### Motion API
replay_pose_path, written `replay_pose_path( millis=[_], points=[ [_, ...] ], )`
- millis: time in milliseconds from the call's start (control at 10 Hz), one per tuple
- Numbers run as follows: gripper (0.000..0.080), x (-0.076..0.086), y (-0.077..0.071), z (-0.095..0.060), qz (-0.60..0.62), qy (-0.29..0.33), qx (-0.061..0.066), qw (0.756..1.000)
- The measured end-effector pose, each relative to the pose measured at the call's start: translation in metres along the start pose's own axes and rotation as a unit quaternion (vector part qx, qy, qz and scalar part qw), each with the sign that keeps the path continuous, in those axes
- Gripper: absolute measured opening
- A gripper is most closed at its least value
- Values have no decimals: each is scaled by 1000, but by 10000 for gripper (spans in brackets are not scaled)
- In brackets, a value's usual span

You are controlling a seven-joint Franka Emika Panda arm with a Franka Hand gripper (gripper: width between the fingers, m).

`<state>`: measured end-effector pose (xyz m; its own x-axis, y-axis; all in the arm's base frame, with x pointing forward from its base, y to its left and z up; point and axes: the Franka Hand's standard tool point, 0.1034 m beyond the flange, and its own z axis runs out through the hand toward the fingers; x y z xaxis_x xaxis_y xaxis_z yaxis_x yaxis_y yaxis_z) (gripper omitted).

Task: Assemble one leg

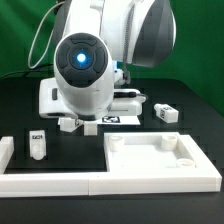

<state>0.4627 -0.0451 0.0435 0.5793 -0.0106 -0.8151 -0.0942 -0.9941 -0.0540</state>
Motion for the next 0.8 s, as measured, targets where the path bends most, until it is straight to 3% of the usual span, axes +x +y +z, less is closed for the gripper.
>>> replay_pose_path(
  millis=[200,600,800],
  points=[
    [649,-3,-3,28,1,-14,-1,1000],
    [649,-1,-1,29,2,-15,0,1000],
    [649,3,5,42,8,-27,2,1000]
  ],
)
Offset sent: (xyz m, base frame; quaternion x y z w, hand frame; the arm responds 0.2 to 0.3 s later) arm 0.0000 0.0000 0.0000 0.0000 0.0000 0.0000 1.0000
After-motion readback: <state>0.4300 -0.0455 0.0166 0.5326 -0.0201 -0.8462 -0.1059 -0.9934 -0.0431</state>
